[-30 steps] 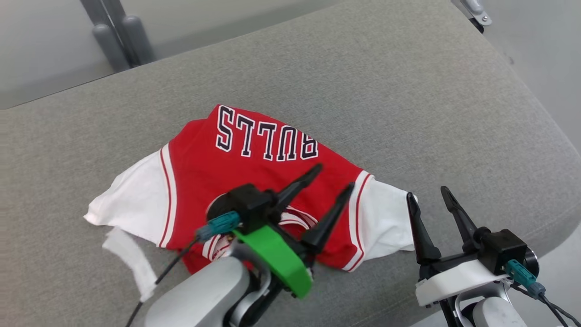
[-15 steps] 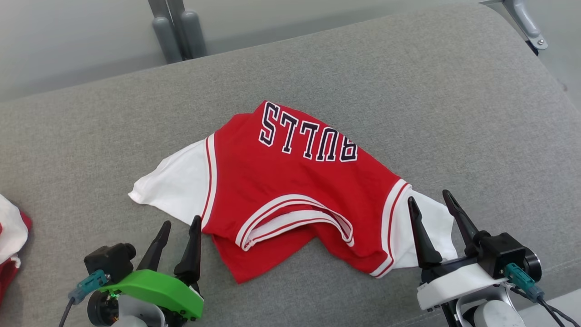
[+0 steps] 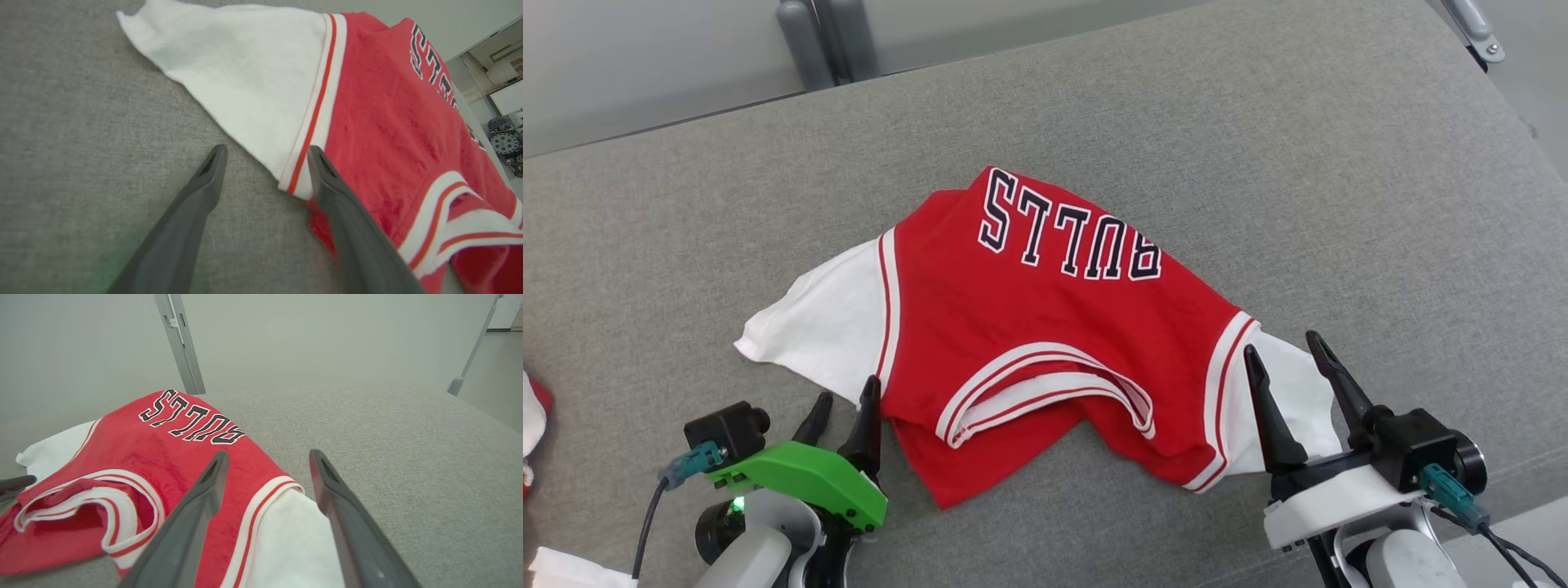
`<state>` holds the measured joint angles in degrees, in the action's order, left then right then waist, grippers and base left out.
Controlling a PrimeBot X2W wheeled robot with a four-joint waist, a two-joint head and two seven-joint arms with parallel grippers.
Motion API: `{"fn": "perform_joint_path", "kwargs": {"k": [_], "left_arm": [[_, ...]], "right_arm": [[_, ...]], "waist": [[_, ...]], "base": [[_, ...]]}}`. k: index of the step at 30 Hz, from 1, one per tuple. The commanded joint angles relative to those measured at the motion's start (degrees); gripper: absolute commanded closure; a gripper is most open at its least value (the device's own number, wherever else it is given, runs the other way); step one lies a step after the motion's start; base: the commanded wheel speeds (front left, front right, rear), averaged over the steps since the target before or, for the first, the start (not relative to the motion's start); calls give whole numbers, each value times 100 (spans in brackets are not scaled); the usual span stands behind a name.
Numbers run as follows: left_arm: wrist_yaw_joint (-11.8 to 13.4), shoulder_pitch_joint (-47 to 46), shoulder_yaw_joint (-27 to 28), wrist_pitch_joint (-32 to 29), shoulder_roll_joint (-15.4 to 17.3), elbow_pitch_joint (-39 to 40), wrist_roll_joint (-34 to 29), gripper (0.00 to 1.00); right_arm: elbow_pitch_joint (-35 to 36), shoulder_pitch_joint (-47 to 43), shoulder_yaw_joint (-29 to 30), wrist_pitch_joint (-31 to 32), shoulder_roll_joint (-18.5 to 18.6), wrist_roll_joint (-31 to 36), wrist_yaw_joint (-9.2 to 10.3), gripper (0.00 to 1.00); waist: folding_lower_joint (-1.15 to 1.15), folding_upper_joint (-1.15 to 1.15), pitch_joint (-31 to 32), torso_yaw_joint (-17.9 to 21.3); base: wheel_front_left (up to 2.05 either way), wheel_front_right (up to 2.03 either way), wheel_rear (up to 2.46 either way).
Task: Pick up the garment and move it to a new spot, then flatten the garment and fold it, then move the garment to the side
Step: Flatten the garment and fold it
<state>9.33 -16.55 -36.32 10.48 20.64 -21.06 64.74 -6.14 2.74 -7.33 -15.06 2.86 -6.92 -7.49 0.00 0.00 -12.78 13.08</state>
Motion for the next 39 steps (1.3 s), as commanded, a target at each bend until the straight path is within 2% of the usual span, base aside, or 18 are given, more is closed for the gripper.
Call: {"fn": "perform_joint_path", "kwargs": {"k": [1,2,3,5,6,11,13,18,22,25,29,32,35,36,37,38,39], "left_arm": [[-80,-63,25,7,-51,-44,105,9],[-94,-65,35,-3,-60,-69,134,16],[-107,-76,17,-48,-54,-105,127,60],[-110,-93,1,-95,-83,-159,153,85],[-145,-109,1,-81,-96,-164,155,100],[-384,-258,69,-9,-175,52,223,100],[-386,-388,87,31,-146,247,130,100],[-155,-977,38,-55,-58,888,-218,100],[65,-1651,-129,-374,-111,1130,-511,100],[190,-2223,-326,-608,-288,946,-766,100],[285,-2888,-537,-596,-530,374,-1155,100],[246,-3227,-622,-489,-658,-113,-1391,100],[63,-3438,-791,-270,-890,-516,-1549,100],[-19,-3480,-859,-212,-974,-681,-1600,84],[-76,-3487,-913,-208,-1025,-826,-1611,53],[-167,-3485,-991,-240,-1079,-976,-1612,0],[-222,-3477,-1032,-277,-1100,-1079,-1607,0]], "right_arm": [[3,16,31,-17,8,-12,-1,0],[5,12,32,-17,6,-12,-1,0],[2,10,33,-17,6,-9,-1,0],[-5,17,43,-17,8,-13,-1,0],[-5,29,45,-17,7,-18,-1,0],[26,85,43,-17,7,-45,-1,0],[20,89,34,-17,7,-57,-1,0],[5,140,-60,-17,7,-120,-1,0],[-11,216,-202,-17,6,-230,-1,0],[-31,234,-313,-17,7,-358,-1,0],[-31,170,-404,-17,6,-547,-1,0],[-20,81,-440,-17,5,-624,-1,0],[9,-35,-304,-17,4,-689,-1,0],[26,-79,-245,-17,4,-708,-1,0],[43,-112,-202,-17,2,-718,-1,0],[57,-129,-173,-17,1,-734,-1,0],[75,-141,-155,-17,-3,-743,-1,0]], "waist": [[0,0,-26,39],[0,0,-30,46],[0,0,-31,56],[0,0,-29,75],[0,0,-30,83],[0,0,-49,92],[0,0,-59,93],[0,0,-94,204],[0,0,-140,508],[0,0,-186,859],[0,0,-264,1364],[0,0,-321,1745],[0,0,-382,1909],[0,0,-405,1918],[0,0,-423,1921],[0,0,-437,1921],[0,0,-446,1918]], "base": [[0,0,0],[0,0,0],[0,0,0],[0,0,0],[0,0,0],[0,0,0],[0,0,0],[0,0,0],[0,0,0],[0,0,0],[0,0,0],[0,0,0],[0,0,0],[0,0,0],[0,0,0],[0,0,0],[0,0,0]]}}
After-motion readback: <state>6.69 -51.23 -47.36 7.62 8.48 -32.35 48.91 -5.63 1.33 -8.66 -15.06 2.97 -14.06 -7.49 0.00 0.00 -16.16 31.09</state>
